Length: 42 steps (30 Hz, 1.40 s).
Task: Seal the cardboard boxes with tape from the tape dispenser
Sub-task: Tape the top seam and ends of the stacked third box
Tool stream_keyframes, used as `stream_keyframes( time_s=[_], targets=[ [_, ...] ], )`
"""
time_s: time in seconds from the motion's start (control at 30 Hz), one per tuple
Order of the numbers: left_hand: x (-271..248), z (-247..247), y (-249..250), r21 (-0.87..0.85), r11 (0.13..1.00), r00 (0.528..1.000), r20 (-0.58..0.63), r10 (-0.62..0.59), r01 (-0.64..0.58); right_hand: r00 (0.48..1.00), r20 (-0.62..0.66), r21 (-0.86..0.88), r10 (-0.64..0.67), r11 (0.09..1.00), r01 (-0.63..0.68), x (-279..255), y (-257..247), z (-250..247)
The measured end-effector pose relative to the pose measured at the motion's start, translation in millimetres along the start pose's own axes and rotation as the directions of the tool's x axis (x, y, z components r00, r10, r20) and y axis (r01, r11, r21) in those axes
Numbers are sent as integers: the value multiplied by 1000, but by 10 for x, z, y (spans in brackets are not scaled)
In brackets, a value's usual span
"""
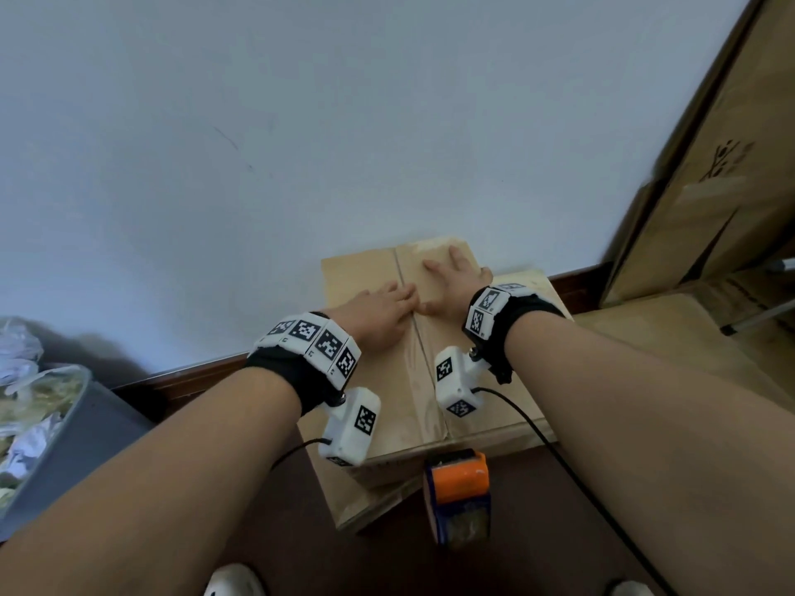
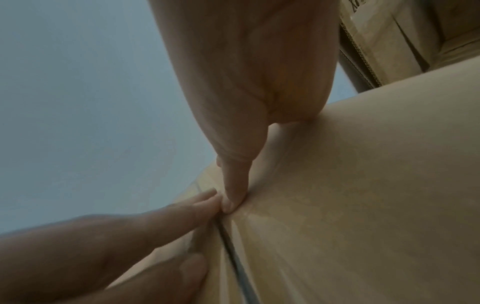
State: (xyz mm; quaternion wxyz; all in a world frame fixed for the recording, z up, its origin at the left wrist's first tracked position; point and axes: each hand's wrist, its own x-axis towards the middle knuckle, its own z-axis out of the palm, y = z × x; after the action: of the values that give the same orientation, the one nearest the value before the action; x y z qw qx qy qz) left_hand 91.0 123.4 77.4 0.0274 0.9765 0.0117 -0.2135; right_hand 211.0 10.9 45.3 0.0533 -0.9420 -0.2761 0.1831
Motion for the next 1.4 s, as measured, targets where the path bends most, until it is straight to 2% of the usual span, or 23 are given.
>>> stream_keyframes(
  time_s=[0.07, 0.23, 0.37, 0.53, 0.63, 0.8, 0.93, 1.03, 1.2, 1.3, 1.4],
  targets=[
    [-71, 22, 42, 12, 999, 999, -11, 47, -47, 1000, 19, 20, 15, 1000, -16, -22, -31, -18],
    [-81, 191, 43, 14, 999, 999, -29, 34, -34, 999, 51, 87, 5, 996, -10, -169, -15, -149],
    [-60, 180, 71, 53, 998, 999, -30, 25, -23, 990, 144, 73, 4, 997, -15, -471, 80, -262],
    [-185, 173, 154, 70, 996, 997, -66, -42, 46, 994, 102, 173, 33, 984, -50, -916, 179, -154],
    [-350, 135, 332, 132, 991, 997, -74, 26, -16, 991, 112, 215, 80, 971, -103, -1149, 220, -78],
    [-677, 197, 658, 99, 991, 993, -66, 97, -90, 971, 167, 262, 170, 942, -210, -1351, 285, 103],
    [-763, 357, 728, 37, 998, 998, -42, 53, -52, 974, 154, 305, 168, 929, -208, -1403, 282, 147],
    [-732, 458, 755, 68, 997, 999, -40, 26, -23, 980, 118, 346, 161, 918, -193, -1429, 290, 191],
    [-732, 474, 677, 46, 997, 997, -39, 59, -57, 991, 74, 440, 114, 888, -135, -1500, 428, 270],
    [-783, 548, 605, 6, 998, 990, -127, 62, -61, 985, 66, 509, 160, 843, -171, -1608, 490, 351],
    [-856, 561, 674, -43, 992, 966, -237, 103, -116, 976, 52, 503, 213, 838, -210, -1679, 474, 408]
  ],
)
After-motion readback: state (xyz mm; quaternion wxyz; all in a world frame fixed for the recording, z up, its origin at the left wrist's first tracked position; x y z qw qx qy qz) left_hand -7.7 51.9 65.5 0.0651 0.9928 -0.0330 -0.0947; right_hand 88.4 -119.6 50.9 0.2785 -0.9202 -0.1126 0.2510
